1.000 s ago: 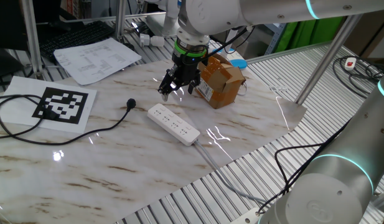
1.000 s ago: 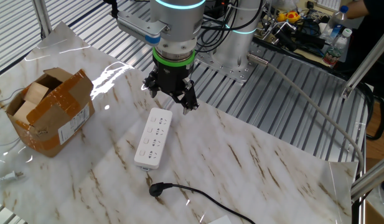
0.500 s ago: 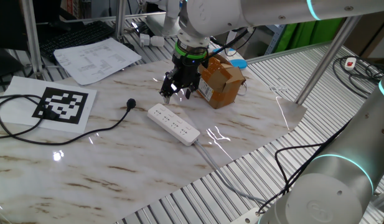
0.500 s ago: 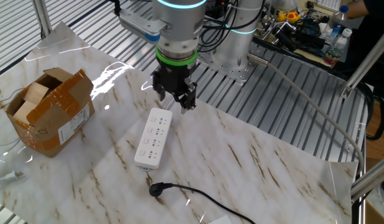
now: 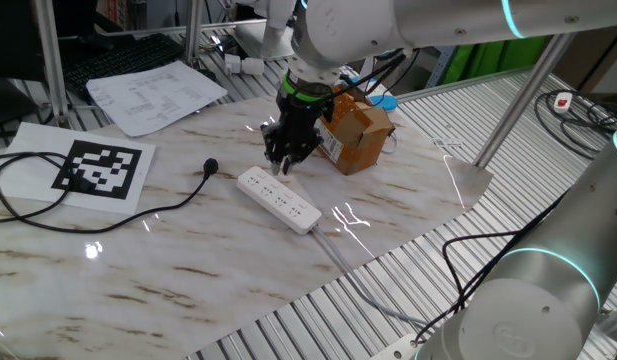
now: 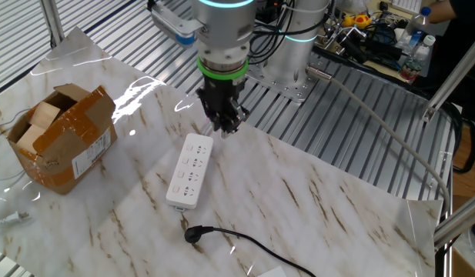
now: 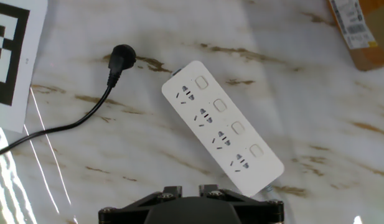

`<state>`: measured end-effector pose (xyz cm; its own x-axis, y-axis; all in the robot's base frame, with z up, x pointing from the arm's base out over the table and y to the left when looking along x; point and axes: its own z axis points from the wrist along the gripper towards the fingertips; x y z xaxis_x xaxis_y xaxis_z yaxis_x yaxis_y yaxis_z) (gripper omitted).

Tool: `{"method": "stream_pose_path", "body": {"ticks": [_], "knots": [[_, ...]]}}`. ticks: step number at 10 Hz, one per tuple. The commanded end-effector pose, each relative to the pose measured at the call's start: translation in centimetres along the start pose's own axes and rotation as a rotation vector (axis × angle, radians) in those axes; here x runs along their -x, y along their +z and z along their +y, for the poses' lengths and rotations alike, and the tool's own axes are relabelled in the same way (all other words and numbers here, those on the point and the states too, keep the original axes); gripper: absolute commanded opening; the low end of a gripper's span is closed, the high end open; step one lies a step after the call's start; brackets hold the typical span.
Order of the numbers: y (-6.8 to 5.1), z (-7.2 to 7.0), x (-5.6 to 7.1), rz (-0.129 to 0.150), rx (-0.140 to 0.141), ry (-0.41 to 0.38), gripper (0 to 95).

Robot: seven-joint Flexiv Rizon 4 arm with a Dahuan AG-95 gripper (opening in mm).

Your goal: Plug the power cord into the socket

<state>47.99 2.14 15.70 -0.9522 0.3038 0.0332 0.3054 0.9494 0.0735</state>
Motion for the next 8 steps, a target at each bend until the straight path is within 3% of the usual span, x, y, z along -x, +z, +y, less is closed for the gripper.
{"method": "stream_pose_path", "body": {"ticks": [1, 4, 8], "knots": [[0.9, 0.6, 0.1, -0.001, -0.007, 0.033, 0.0], [2.1, 1.1, 0.2, -0.007, -0.01, 0.09, 0.0], [2.6, 1.8, 1.6, -0.015, -0.013, 0.105, 0.0]]}}
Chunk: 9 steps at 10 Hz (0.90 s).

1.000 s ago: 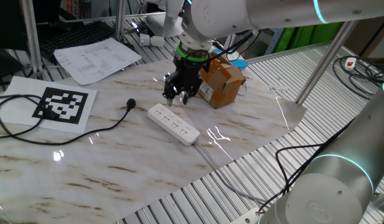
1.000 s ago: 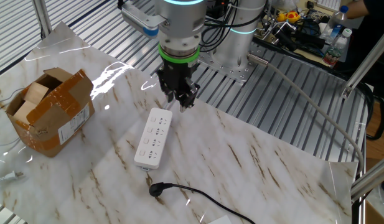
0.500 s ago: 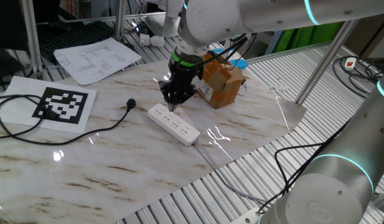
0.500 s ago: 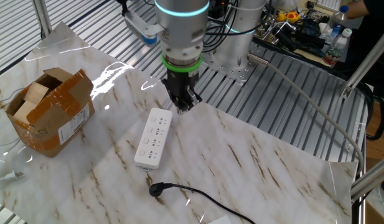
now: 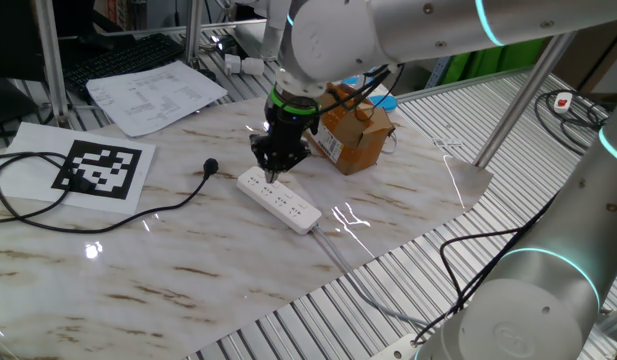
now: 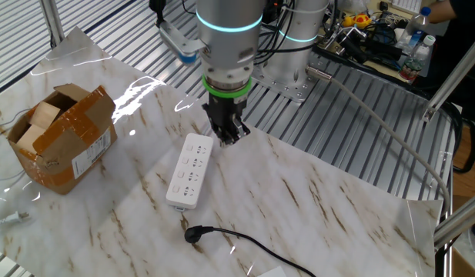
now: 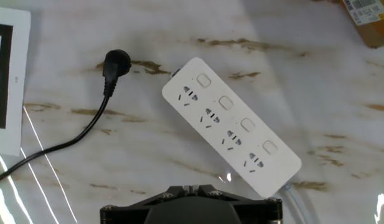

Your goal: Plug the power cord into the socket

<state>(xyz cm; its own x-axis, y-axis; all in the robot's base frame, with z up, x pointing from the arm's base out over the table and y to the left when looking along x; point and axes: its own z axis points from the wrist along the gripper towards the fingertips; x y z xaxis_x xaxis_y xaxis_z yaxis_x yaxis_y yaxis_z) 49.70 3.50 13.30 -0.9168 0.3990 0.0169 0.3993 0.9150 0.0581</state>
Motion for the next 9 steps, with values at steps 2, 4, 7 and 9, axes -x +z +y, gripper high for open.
{"method": "stream_pose_path", "body": {"ticks": [2, 4, 7, 9], "knots": [[0.5, 0.6, 1.3, 0.011, -0.004, 0.032, 0.0], [1.2, 0.9, 1.5, 0.023, -0.002, 0.059, 0.0], [1.4, 0.9, 1.6, 0.02, -0.006, 0.063, 0.0], [1.4, 0.9, 1.5, 0.013, -0.005, 0.069, 0.0]]}}
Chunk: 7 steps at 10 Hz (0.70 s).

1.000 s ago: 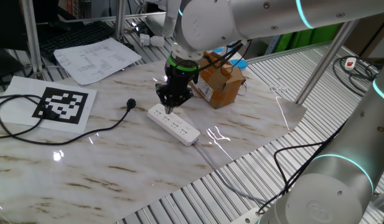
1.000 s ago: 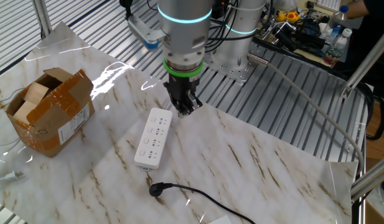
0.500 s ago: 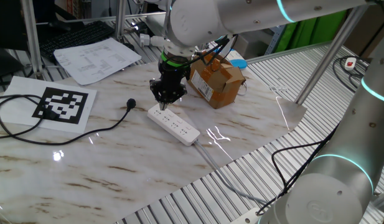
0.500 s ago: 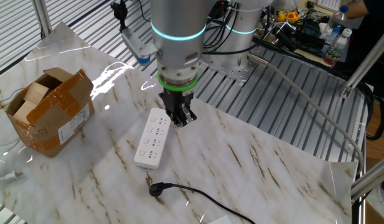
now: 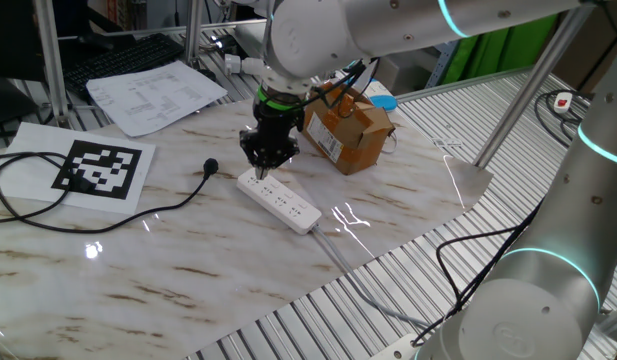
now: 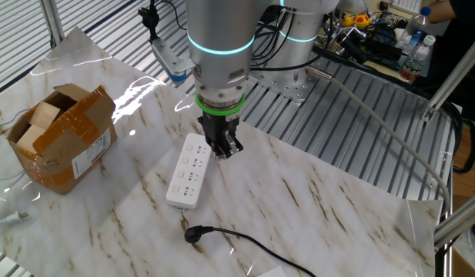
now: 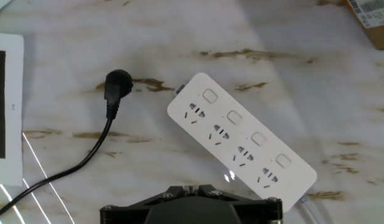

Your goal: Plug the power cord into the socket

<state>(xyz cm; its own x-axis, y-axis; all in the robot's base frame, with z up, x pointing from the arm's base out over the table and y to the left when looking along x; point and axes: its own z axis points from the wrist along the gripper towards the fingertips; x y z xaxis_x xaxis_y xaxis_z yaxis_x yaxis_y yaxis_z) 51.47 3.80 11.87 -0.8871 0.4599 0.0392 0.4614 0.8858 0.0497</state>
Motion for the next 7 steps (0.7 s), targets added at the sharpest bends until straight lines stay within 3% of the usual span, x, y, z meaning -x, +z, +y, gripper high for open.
{"method": "stream_pose_path", "body": {"ticks": [1, 4, 7], "knots": [[-0.02, -0.01, -0.03, -0.012, 0.004, 0.011, 0.0], [-0.02, -0.01, -0.03, -0.029, 0.023, 0.044, 0.0], [-0.02, -0.01, -0.03, -0.013, 0.014, 0.026, 0.0]]}}
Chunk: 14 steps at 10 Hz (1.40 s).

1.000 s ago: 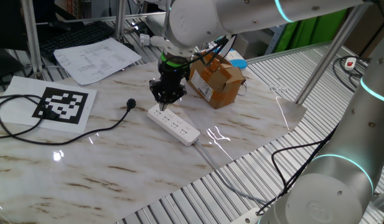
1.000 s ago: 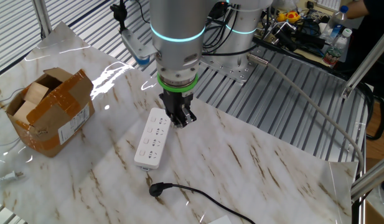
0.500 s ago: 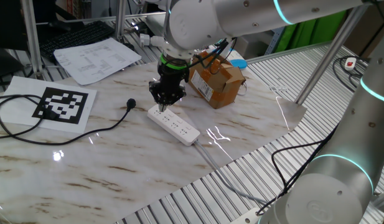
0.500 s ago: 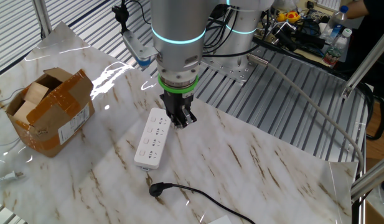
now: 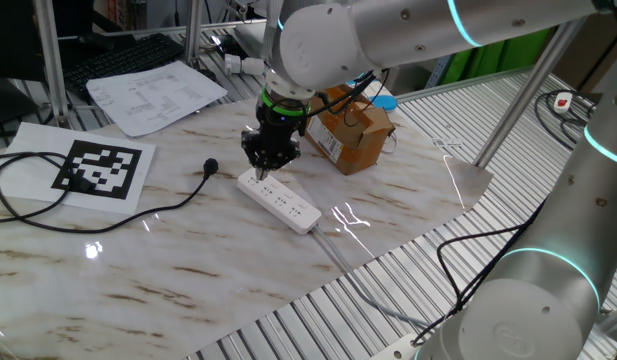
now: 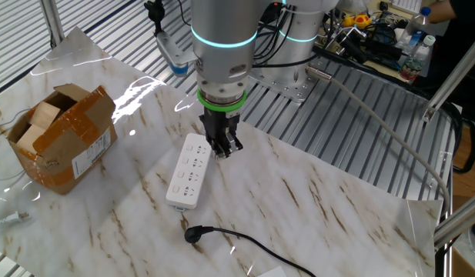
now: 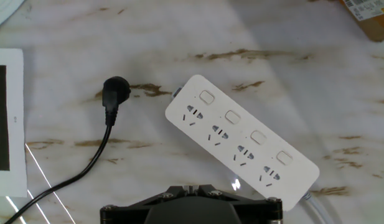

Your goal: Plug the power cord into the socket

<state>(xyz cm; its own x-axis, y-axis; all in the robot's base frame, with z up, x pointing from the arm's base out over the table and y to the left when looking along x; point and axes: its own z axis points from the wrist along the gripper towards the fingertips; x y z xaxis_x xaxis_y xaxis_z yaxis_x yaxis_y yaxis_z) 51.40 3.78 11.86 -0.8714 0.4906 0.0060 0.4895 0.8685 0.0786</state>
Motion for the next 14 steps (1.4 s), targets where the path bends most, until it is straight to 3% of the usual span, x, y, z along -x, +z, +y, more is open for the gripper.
{"method": "stream_pose_path", "body": {"ticks": [1, 2, 3, 5, 6, 9, 11, 14], "knots": [[0.0, 0.0, 0.0, 0.023, -0.02, 0.007, 0.0], [0.0, 0.0, 0.0, 0.018, -0.02, 0.042, 0.0], [0.2, 0.4, 0.3, 0.0, -0.038, 0.076, 0.0], [0.3, 3.3, 2.8, -0.003, -0.049, 0.136, 0.0], [0.0, 4.1, 3.6, -0.003, -0.048, 0.154, 0.0], [0.9, 6.1, 5.9, -0.017, -0.063, 0.209, 0.0], [1.6, 6.8, 6.8, -0.047, -0.093, 0.237, 0.0], [2.7, 7.2, 7.4, -0.082, -0.098, 0.291, 0.0]]}}
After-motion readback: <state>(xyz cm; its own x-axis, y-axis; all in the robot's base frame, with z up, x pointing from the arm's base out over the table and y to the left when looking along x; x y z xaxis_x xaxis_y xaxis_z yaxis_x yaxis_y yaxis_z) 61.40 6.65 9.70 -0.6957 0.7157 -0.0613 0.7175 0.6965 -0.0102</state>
